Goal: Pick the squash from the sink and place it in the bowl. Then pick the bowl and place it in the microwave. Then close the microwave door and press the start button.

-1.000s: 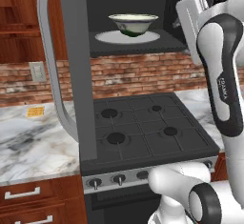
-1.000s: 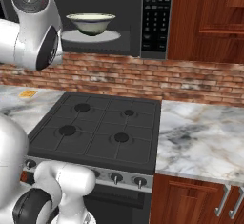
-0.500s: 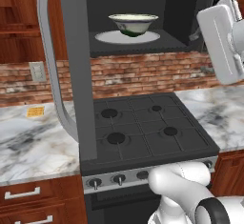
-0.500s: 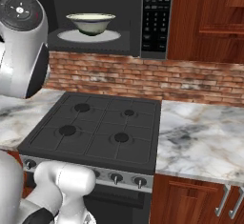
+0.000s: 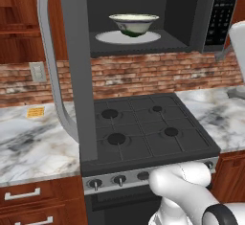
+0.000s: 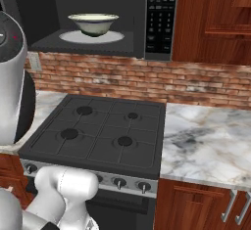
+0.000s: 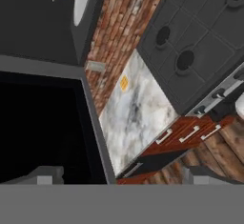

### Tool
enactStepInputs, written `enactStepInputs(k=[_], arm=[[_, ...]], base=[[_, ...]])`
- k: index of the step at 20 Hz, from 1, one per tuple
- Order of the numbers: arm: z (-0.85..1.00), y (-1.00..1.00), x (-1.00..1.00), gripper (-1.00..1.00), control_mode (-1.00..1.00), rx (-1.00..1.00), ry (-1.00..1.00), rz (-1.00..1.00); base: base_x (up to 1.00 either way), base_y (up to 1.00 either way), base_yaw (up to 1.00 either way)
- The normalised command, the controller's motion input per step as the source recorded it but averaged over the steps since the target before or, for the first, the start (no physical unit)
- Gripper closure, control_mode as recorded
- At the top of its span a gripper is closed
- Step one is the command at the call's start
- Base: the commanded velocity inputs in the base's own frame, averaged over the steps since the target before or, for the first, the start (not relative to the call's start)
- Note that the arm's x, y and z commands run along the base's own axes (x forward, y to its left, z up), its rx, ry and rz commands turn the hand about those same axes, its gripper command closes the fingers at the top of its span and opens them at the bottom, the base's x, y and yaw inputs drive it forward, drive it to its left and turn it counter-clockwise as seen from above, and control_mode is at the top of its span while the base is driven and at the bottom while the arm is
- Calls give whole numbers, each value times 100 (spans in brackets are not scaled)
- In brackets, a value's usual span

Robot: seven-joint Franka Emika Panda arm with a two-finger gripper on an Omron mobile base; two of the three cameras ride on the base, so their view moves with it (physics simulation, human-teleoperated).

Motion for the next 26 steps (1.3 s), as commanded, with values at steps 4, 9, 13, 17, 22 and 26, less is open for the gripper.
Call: enactStepInputs(k=[4, 9, 13, 17, 22, 26], arm=[[-1, 39, -100, -100, -100, -1, -11, 16], [-1, 83, -100, -100, -100, 0, -14, 17], [6, 71, -100, -100, -100, 0, -3, 20], [0, 40, -99, -100, -100, 0, 0, 16], [-3, 23, -54, -100, -100, 1, 3, 5], [-32, 82, 23, -100, -100, 0, 8, -4]], base=[[0, 0, 0], [0, 0, 0], [0, 0, 0], [0, 0, 0], [0, 0, 0], [0, 0, 0]])
